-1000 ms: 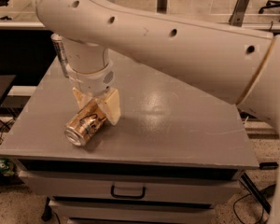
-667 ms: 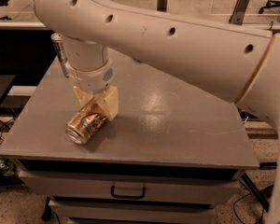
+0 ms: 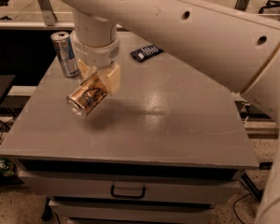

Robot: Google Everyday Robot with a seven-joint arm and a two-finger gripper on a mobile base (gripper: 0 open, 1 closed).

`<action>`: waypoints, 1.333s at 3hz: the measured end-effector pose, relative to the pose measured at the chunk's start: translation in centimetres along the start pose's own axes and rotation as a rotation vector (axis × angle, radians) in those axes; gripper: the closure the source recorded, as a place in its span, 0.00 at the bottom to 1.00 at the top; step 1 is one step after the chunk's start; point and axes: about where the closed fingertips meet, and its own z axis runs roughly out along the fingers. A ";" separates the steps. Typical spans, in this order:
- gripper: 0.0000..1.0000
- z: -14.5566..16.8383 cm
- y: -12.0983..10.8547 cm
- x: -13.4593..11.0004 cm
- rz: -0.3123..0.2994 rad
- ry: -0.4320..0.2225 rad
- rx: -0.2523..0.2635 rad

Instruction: Place orange can upright

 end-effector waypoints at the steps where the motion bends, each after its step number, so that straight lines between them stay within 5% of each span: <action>1: 1.00 -2.5 -2.0 3.5 -0.029 -0.026 0.200; 2: 1.00 -4.2 -2.5 5.3 -0.120 -0.037 0.326; 4: 1.00 -4.3 -2.1 5.7 -0.126 0.004 0.287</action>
Offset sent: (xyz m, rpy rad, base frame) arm 0.0663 -0.0224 0.0749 0.3911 -0.2084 0.2327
